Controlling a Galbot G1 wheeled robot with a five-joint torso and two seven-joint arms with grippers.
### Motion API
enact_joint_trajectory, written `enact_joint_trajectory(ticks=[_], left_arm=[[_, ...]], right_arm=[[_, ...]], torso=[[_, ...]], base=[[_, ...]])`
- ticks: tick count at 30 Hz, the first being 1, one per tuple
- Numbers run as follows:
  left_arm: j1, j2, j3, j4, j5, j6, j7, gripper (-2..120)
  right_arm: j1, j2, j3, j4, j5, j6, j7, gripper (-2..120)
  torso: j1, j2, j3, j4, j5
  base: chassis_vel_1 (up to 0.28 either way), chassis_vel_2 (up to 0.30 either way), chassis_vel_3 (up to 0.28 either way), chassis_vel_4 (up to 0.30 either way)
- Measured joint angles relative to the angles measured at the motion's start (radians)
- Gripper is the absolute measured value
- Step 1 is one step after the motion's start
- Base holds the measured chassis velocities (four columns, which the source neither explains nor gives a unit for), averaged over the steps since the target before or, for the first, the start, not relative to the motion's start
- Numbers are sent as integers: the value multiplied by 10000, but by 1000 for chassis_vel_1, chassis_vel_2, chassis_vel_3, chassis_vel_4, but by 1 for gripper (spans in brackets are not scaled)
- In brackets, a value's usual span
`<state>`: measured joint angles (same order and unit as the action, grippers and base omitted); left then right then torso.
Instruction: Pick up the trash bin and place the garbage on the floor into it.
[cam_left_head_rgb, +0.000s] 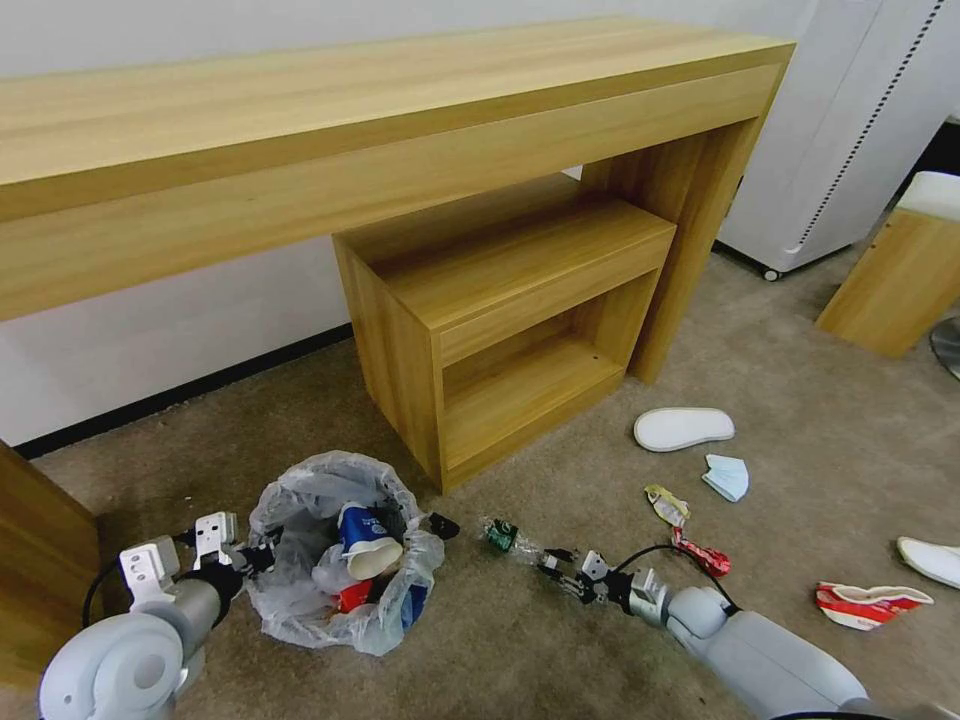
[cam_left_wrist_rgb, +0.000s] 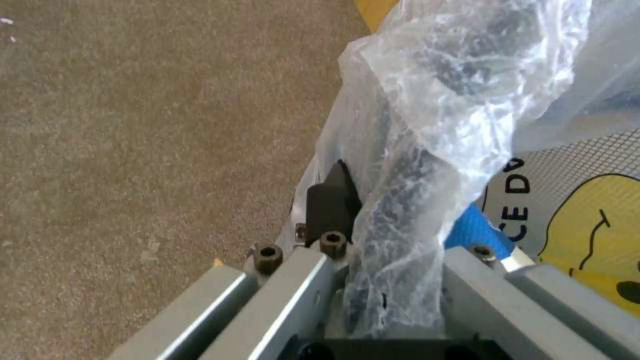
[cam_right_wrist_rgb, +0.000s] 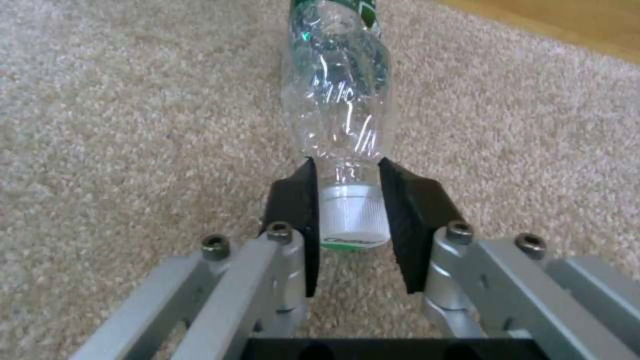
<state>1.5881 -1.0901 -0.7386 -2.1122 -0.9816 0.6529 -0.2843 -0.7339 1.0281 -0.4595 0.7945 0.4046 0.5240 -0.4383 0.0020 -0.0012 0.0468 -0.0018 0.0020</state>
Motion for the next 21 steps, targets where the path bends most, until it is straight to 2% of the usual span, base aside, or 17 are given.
enact_joint_trajectory(ticks=[4, 21], left_arm=[[10, -17, -2, -25, 19, 0, 3, 0], [-47, -57, 50, 82, 76, -17, 74, 0]], right_arm=[[19, 1, -21, -4, -12, 36, -46, 15], [41, 209, 25, -305, -55, 236, -269, 14]], torso=[[-1, 0, 0, -1, 0], [-2, 0, 0, -1, 0]], base=[[0, 0, 0, 0], [0, 0, 0, 0]])
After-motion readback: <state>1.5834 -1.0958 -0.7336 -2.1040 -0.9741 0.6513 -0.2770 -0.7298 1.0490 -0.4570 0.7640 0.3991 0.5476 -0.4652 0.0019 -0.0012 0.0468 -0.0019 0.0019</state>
